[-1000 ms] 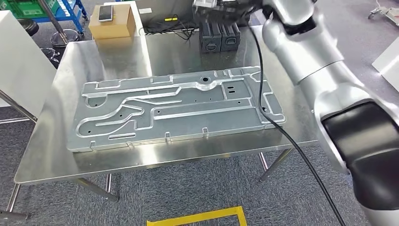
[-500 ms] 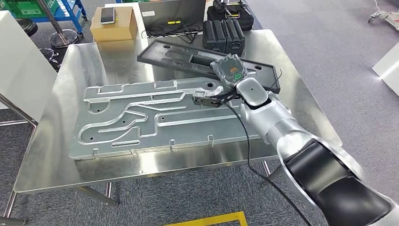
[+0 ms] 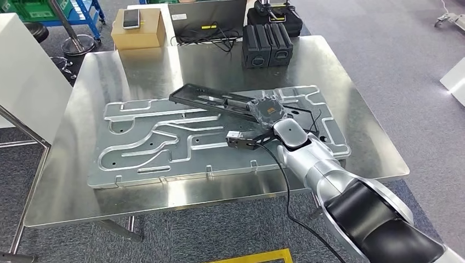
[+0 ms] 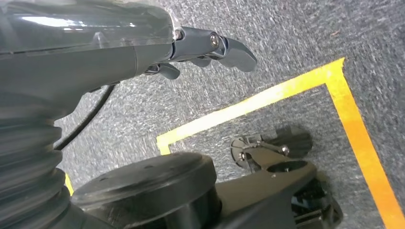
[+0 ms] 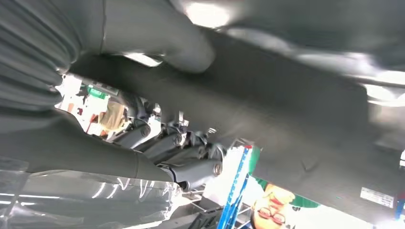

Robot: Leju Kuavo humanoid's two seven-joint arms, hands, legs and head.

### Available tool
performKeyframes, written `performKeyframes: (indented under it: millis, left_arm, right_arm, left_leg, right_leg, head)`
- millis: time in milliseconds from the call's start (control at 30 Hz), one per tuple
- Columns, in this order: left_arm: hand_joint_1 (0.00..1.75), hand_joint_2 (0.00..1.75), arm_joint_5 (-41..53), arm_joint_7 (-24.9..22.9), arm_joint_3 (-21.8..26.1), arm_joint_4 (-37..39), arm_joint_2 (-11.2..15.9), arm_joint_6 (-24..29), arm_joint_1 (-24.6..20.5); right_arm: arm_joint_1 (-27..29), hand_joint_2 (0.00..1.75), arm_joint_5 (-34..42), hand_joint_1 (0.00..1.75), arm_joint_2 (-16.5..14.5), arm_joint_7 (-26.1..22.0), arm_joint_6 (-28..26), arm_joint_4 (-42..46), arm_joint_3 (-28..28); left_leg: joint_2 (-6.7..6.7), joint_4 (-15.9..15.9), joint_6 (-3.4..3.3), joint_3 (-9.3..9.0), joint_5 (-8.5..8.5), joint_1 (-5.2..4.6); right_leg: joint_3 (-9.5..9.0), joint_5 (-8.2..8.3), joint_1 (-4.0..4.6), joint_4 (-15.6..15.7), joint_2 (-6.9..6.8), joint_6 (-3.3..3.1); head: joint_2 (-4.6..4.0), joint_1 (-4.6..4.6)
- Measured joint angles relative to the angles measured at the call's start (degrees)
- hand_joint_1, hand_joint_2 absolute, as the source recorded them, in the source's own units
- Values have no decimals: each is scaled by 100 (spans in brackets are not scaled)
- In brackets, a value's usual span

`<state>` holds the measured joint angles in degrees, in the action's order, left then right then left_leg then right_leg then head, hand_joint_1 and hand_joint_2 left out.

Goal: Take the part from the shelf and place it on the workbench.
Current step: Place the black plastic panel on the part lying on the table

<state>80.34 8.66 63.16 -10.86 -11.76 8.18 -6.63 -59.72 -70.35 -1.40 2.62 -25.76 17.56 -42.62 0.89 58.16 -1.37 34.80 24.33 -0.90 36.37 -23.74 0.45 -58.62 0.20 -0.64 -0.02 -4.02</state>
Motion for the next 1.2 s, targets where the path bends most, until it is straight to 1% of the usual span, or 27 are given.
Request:
performKeyframes:
  millis: [67,100,133,200,233,267,300,333,400,433,467,567,600,633,700,733,767,800,833,900,933,967,1033,1067,1100,1133,1200]
  left_arm:
    - [0,0,-51,67,6,-1,3,103,-4]
    - [0,0,-92,91,11,-1,4,140,-11]
    - [0,0,-131,87,17,-1,6,164,-19]
    - [0,0,-194,-31,41,-1,6,148,-39]
    - [0,0,-235,-111,65,-1,7,116,-47]
    - [0,0,-274,-185,95,-1,7,79,-53]
    - [0,0,-304,-238,124,-1,7,43,-59]
    - [0,0,-318,-268,143,-1,8,15,-63]
    - [0,0,-329,-297,162,0,8,-42,-71]
    - [0,0,-334,-302,173,1,7,-77,-75]
    - [0,0,-338,-306,191,1,7,-113,-75]
    - [0,0,-352,-313,248,2,15,-215,-61]
    - [0,0,-356,-313,257,2,21,-243,-60]
    - [0,0,-359,-313,260,2,26,-268,-59]
    - [0,0,-359,-321,264,2,32,-309,-56]
    - [0,0,-356,-327,265,2,34,-329,-54]
    - [0,0,-352,-333,266,2,36,-346,-53]
    - [0,0,-348,-339,266,2,37,-358,-54]
    - [0,0,-344,-343,266,2,37,-364,-56]
    - [0,0,-341,-347,267,2,34,-369,-60]
    - [0,0,-340,-348,268,2,32,-376,-61]
    - [0,0,-338,-345,268,2,31,-384,-64]
    - [0,0,-332,-330,268,2,29,-414,-72]
    - [0,0,-325,-318,268,2,31,-428,-81]
    - [0,0,-318,-304,268,2,31,-443,-90]
    - [0,0,-312,-291,268,2,32,-455,-97]
    - [0,0,-308,-273,268,2,33,-463,-112]
  right_arm:
    - [-18,0,-37,0,-10,21,36,-4,31]
    - [-39,0,-59,0,-16,28,66,-4,51]
    - [-67,0,-81,0,-25,29,104,-4,72]
    - [-120,0,-135,0,-36,28,187,-9,106]
    - [-133,0,-173,0,-38,34,233,-13,118]
    - [-142,0,-227,0,-39,48,278,-16,127]
    - [-153,0,-292,0,-39,76,321,-17,133]
    - [-175,0,-359,0,-38,115,353,-18,137]
    - [-279,0,-471,0,-23,201,395,-18,154]
    - [-359,0,-517,0,1,233,417,-17,169]
    - [-453,0,-562,0,28,253,445,-17,184]
    - [-808,0,-737,0,187,267,564,-2,234]
    - [-958,0,-787,0,268,263,617,17,264]
    - [-1123,0,-829,0,345,255,681,44,302]
    - [-1457,0,-917,0,504,235,816,102,385]
    - [-1603,0,-975,0,579,217,875,133,414]
    - [-1727,0,-1029,0,659,192,924,163,437]
    - [-1829,0,-1076,0,732,163,960,197,455]
    - [-1913,0,-1106,0,799,138,979,229,475]
    - [-2060,0,-1140,0,889,118,985,297,516]
    - [-2117,0,-1160,0,915,123,981,332,533]
    - [-2168,0,-1191,0,939,133,980,360,546]
    - [-2242,0,-1279,0,995,156,984,393,560]
    - [-2283,0,-1323,0,1042,158,989,400,562]
    - [-2330,0,-1359,0,1103,144,992,415,565]
    - [-2384,0,-1378,0,1184,109,990,437,575]
    - [-2516,0,-1378,0,1377,-8,979,502,617]
  left_leg:
    - [-3,31,53,-2,54,-11]
    - [-8,162,85,42,148,-10]
    - [-14,409,122,141,299,2]
    - [-28,1180,197,480,682,62]
    - [-34,1505,229,630,807,93]
    - [-40,1651,260,695,824,122]
    - [-46,1556,288,643,722,149]
    - [-51,1257,312,490,536,175]
    - [-52,452,341,86,193,205]
    - [-47,200,321,-35,108,201]
    - [-40,78,286,-84,79,187]
    - [-32,66,122,-16,3,150]
    - [-35,49,65,12,-37,145]
    - [-38,29,8,47,-80,138]
    - [-41,22,-59,136,-156,108]
    - [-41,24,-77,184,-194,87]
    - [-40,25,-87,233,-234,66]
    - [-37,26,-94,282,-276,47]
    - [-32,27,-97,328,-318,33]
    - [-24,29,-84,412,-403,13]
    - [-26,24,-65,436,-445,10]
    - [-31,17,-41,449,-488,10]
    - [-37,-21,17,457,-584,21]
    - [-31,-29,46,477,-608,25]
    - [-28,13,73,523,-535,24]
    - [-27,155,101,594,-352,27]
    - [-39,797,161,774,258,62]
  right_leg:
    - [-48,14,-40,57,-5,-30]
    - [-76,23,-63,91,-12,-45]
    - [-103,35,-85,116,-23,-60]
    - [-116,41,-87,117,-37,-72]
    - [-115,44,-90,113,-43,-73]
    - [-114,42,-96,108,-44,-70]
    - [-113,39,-105,98,-44,-63]
    - [-112,32,-118,82,-41,-50]
    - [-95,10,-139,25,-31,9]
    - [-75,8,-142,0,-26,50]
    - [-52,17,-142,-17,-21,96]
    - [18,39,-164,-40,-15,218]
    - [67,-58,-175,-132,-17,240]
    - [155,-240,-183,-340,-19,251]
    - [420,-741,-177,-1075,-20,256]
    - [533,-929,-172,-1445,-19,256]
    - [566,-1011,-165,-1662,-18,249]
    - [493,-986,-158,-1661,-18,233]
    - [304,-876,-144,-1428,-18,205]
    - [-251,-656,-90,-605,-16,114]
    - [-451,-576,-60,-284,-17,83]
    - [-567,-539,-33,-79,-19,62]
    - [-557,-455,-11,-2,-29,42]
    - [-534,-403,-28,35,-47,16]
    - [-490,-330,-47,65,-67,-16]
    - [-431,-247,-69,99,-91,-46]
    - [-271,-97,-83,122,-129,-71]
  head:
    - [0,-1]
    - [0,-2]
    - [0,-2]
    - [0,-2]
    - [0,-2]
    - [0,-2]
    - [0,-2]
    - [0,-2]
    - [0,-2]
    - [0,-2]
    - [0,-2]
    - [0,0]
    - [0,0]
    - [0,0]
    - [0,0]
    - [0,0]
    - [0,0]
    - [0,0]
    - [0,0]
    - [0,0]
    - [0,0]
    - [0,-1]
    - [0,-1]
    - [0,-1]
    - [0,0]
    - [0,-1]
    - [0,-1]
